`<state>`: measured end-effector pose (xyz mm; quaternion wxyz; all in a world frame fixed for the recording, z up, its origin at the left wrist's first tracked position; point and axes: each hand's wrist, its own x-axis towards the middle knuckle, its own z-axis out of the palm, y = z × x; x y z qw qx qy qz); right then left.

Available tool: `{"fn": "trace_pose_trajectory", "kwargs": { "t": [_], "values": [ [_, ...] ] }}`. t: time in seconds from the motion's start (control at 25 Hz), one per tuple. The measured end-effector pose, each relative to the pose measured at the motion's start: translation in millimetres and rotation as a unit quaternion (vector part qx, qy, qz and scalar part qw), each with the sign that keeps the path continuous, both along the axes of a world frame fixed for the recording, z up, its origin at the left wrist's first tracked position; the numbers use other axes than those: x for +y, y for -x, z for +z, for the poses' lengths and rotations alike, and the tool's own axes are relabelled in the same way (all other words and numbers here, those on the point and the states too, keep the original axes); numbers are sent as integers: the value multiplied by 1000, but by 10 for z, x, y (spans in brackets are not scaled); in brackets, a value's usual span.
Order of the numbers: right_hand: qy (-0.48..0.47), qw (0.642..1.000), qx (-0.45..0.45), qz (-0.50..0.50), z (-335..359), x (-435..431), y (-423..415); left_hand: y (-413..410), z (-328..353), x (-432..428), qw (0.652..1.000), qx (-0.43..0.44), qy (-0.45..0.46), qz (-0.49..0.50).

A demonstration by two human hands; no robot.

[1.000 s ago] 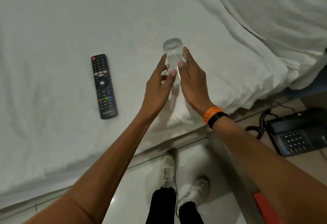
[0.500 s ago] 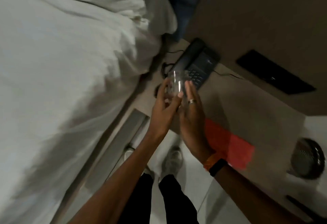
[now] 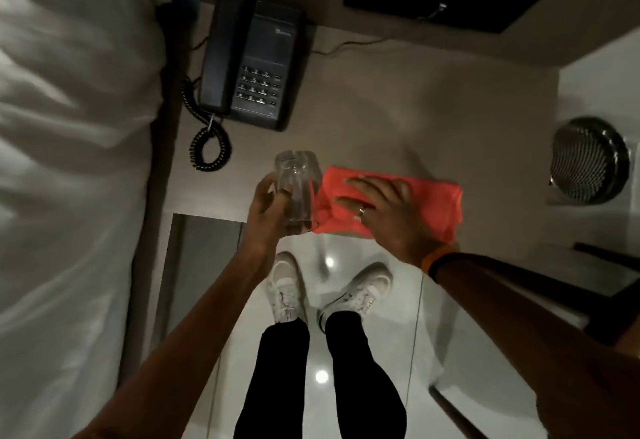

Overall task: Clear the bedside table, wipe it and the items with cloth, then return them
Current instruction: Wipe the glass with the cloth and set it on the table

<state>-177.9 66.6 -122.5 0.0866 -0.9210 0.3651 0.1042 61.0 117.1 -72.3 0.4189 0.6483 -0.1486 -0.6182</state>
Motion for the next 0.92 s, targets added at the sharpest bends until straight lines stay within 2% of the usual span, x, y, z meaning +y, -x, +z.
{"fn": "trace_pose_trajectory", "kwargs": {
  "t": [0.08,0.12,0.16,0.2,0.24,0.28,0.32,0.36,0.44,0.48,0.56,0.6,0.64,0.72,0.8,0.84,0.88,0.92],
  "values": [
    [36,999,-24,-33,-44,-36,-58,-7,-50,-42,1000,8,-15,-10],
    [50,993,-50,-92,-29,-68,-107,14,-46,-72,999,20,-21,-18],
    [39,973,-101,-202,15,-125,-168,41,-16,-102,999,31,-31,-28],
    [9,928,-176,-328,90,-183,-209,70,23,-134,998,43,-38,-35],
    [-45,844,-280,-456,188,-231,-265,114,61,-180,997,55,-37,-36],
    [-119,753,-372,-529,356,-234,-375,179,96,-243,997,63,-32,-35],
    [-213,667,-449,-555,495,-197,-521,253,125,-315,997,64,-25,-34],
    [-273,632,-478,-546,611,-145,-666,340,157,-392,997,58,-22,-37],
    [-359,608,-474,-527,765,-66,-863,487,198,-499,998,42,-25,-43],
    [-383,584,-473,-538,810,-104,-893,532,195,-506,998,49,-22,-43],
    [-420,505,-502,-563,789,-292,-806,611,202,-435,996,67,-2,-58],
    [-425,479,-518,-568,791,-355,-763,634,219,-408,996,55,6,-74],
    [-420,479,-518,-572,805,-360,-753,651,219,-432,996,29,11,-80],
    [-393,537,-491,-562,870,-182,-828,653,235,-577,997,-32,14,-62],
    [-376,573,-483,-545,858,-18,-858,634,245,-693,999,-35,2,-36],
    [-377,577,-477,-546,827,-47,-833,631,247,-683,999,-25,-5,-28],
    [-388,559,-472,-561,838,-156,-792,643,255,-639,1000,-6,-8,-26],
    [-405,517,-474,-587,806,-277,-733,672,279,-581,999,7,-7,-34]
  ]
}}
